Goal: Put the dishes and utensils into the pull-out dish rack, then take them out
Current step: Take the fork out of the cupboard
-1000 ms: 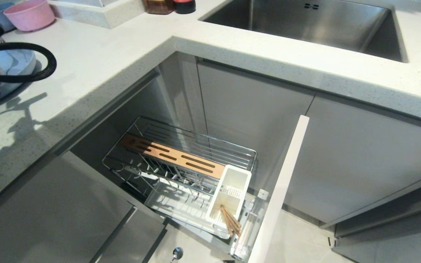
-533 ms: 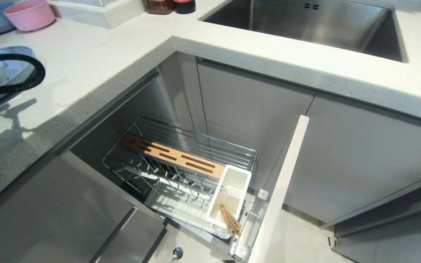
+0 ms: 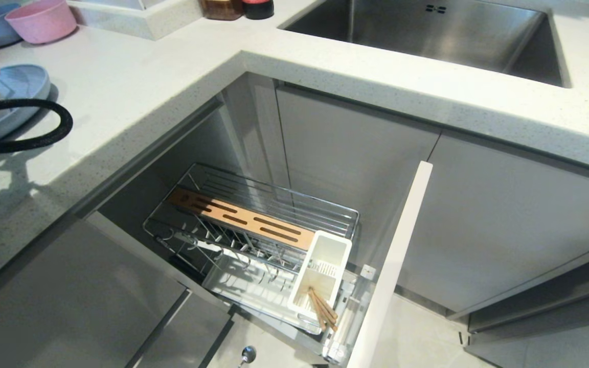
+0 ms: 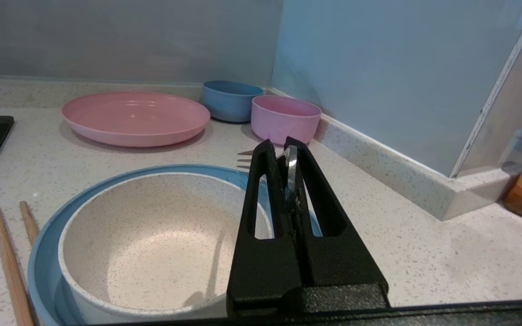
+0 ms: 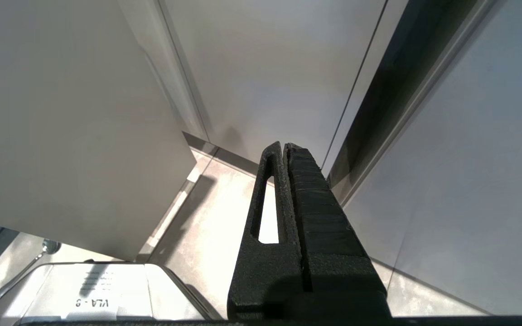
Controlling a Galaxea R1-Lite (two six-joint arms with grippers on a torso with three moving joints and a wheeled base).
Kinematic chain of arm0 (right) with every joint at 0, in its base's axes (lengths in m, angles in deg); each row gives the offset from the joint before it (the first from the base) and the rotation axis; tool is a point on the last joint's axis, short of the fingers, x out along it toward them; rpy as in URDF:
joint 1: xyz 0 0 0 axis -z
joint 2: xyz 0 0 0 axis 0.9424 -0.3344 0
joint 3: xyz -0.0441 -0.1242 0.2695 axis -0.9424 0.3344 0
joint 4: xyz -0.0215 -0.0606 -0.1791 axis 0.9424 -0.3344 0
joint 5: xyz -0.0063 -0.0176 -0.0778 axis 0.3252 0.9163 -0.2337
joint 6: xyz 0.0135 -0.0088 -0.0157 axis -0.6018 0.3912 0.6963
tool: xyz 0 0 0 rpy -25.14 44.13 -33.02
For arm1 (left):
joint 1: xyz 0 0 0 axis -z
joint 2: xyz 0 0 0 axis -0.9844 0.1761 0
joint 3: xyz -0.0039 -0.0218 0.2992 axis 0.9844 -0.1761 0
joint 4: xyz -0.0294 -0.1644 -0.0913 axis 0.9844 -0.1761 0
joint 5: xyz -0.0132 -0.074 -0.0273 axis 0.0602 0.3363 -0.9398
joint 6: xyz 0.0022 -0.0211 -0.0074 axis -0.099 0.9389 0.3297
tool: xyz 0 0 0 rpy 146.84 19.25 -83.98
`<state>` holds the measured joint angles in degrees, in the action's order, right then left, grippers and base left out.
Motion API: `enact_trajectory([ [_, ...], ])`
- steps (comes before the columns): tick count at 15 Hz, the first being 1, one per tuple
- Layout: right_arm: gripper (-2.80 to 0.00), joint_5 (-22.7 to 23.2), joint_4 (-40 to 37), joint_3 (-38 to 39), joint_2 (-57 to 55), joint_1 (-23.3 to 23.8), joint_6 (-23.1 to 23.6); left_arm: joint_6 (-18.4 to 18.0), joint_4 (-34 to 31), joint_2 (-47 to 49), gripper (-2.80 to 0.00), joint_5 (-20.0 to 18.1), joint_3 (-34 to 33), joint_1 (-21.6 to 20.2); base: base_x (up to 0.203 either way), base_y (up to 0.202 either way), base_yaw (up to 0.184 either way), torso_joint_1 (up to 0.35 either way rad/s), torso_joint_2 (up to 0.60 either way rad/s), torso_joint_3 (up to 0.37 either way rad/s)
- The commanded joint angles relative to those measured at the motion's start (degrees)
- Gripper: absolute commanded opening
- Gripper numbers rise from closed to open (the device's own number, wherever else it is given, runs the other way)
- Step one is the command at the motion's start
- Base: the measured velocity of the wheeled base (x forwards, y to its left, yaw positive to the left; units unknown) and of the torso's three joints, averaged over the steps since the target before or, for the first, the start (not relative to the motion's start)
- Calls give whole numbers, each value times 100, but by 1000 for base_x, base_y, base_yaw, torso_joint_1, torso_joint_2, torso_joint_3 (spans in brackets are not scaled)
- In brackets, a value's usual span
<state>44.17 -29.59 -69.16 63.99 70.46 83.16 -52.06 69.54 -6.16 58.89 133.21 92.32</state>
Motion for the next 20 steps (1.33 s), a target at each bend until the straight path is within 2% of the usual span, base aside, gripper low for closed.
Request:
enact_trajectory([
  [1,-280,1,0,9,-5,0,0,-9,32,44,-280,29,-6,2,0,0,0,0,0,0],
  [20,-280,1,0,0,-5,0,0,18,-346,288,-280,91,179,10,0,0,0,0,0,0],
])
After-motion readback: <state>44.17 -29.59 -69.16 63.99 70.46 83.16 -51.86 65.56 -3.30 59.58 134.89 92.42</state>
